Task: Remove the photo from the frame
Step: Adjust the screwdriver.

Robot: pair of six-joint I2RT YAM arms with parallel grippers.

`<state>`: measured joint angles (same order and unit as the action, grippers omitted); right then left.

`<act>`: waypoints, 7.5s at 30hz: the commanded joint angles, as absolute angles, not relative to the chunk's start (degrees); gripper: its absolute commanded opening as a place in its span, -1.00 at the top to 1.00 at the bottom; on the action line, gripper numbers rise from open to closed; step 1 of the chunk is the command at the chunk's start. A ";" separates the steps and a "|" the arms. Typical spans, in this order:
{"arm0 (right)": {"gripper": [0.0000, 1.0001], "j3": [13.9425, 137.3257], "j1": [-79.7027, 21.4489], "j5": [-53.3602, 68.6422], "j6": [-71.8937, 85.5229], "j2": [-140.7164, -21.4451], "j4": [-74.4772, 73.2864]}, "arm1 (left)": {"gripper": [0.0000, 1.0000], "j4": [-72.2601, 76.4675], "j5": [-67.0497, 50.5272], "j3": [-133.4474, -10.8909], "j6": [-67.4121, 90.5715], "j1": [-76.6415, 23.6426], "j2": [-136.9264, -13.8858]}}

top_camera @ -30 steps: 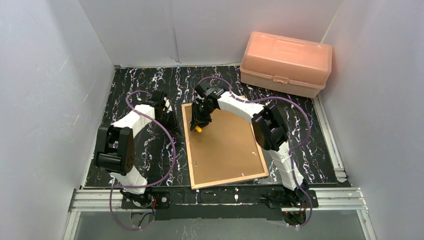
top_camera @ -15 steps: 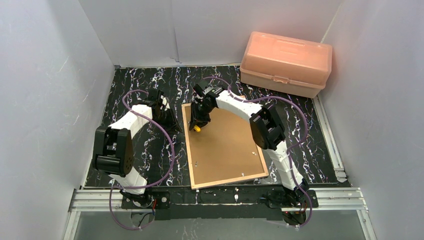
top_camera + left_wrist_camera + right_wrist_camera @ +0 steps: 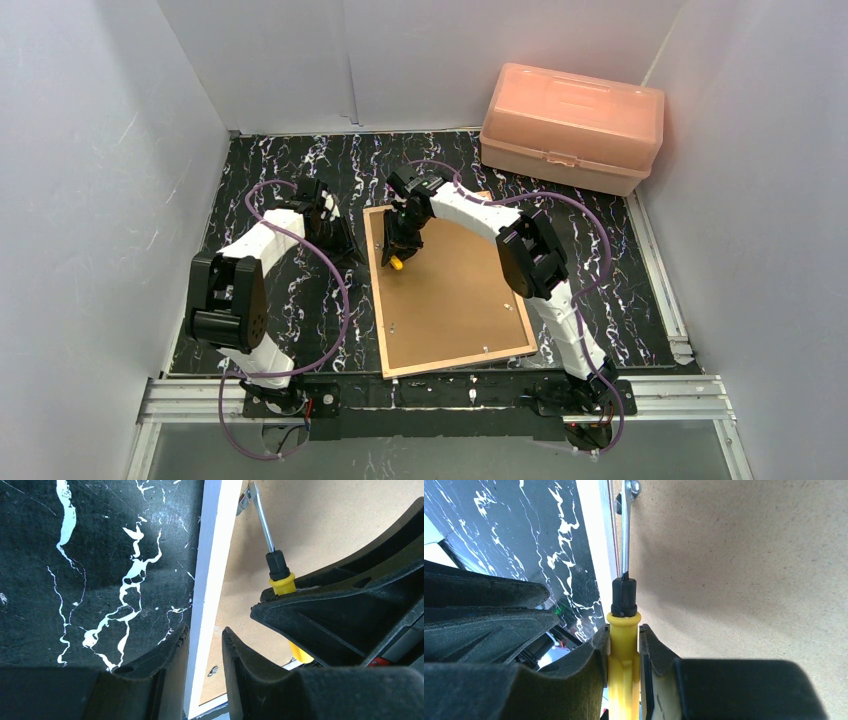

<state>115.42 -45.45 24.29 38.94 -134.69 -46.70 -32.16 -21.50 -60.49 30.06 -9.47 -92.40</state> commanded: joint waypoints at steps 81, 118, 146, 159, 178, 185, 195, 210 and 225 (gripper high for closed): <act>0.97 94.51 -39.18 13.23 51.77 -102.92 -19.40 | -0.25 -12.16 -32.11 -60.97 61.67 -22.85 -71.94; 0.97 88.50 -40.89 21.89 59.59 -100.54 -10.31 | 0.62 -11.46 -32.49 -61.83 63.87 -23.33 -75.45; 0.97 85.83 -40.83 23.29 59.24 -96.57 -10.29 | 0.18 -10.95 -30.14 -61.31 64.29 -23.34 -74.82; 0.38 87.79 -35.22 30.44 53.57 -99.38 -13.78 | 1.00 -25.51 -29.34 -63.46 52.14 -23.29 -74.16; -0.77 97.77 -32.08 39.82 38.54 -106.30 -30.88 | 1.00 -41.49 -32.91 -68.63 24.17 -23.65 -75.09; -0.32 97.79 -32.10 44.99 41.04 -108.17 -28.59 | 1.00 -41.05 -31.80 -70.63 18.55 -26.03 -75.67; -0.04 96.53 -31.92 50.04 44.06 -109.16 -25.16 | 1.00 -41.08 -28.21 -70.61 13.39 -29.13 -75.02; 0.14 93.89 -30.86 53.55 44.52 -109.12 -25.26 | 1.00 -41.48 -25.10 -70.17 10.42 -30.67 -74.63; 0.44 94.92 -29.58 53.69 42.72 -109.86 -27.25 | 1.00 -41.44 -25.69 -70.57 9.88 -30.85 -75.15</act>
